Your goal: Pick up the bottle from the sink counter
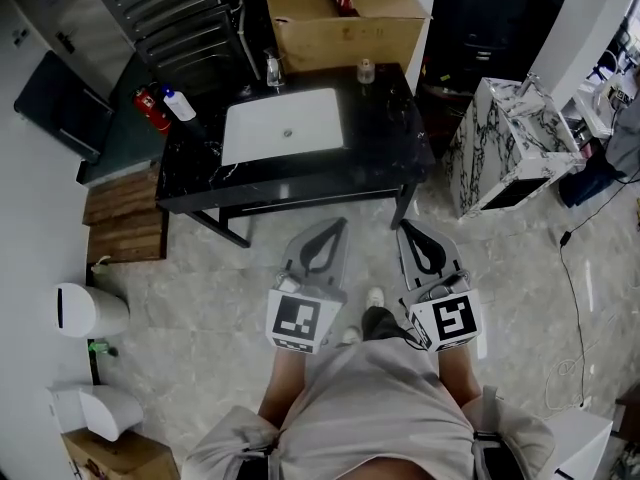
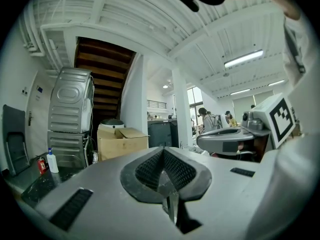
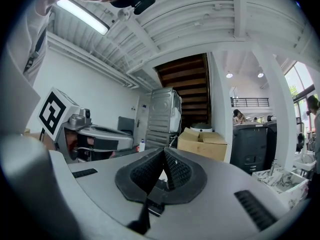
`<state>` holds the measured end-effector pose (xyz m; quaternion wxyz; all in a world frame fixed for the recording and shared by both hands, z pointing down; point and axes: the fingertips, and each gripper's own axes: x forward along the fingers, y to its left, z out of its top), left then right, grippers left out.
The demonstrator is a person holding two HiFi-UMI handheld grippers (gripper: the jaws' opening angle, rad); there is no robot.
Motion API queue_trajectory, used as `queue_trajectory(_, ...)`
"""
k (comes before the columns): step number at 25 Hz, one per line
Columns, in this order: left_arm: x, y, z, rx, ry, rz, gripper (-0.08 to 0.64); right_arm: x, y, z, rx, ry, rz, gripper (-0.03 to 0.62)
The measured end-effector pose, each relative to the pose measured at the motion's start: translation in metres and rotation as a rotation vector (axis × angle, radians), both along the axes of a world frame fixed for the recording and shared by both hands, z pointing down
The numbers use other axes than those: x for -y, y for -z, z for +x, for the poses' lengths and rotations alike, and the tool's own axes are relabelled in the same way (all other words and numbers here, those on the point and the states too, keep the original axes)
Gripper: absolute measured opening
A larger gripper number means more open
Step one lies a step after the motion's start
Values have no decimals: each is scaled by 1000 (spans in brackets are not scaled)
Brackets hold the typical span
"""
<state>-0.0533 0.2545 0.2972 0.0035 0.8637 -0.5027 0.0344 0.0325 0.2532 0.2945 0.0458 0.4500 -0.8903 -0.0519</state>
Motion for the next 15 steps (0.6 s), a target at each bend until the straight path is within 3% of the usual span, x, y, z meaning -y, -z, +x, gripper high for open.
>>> queue_trajectory(15, 84, 0, 21, 8, 48, -15, 2, 86, -1, 20, 11, 51, -16, -5)
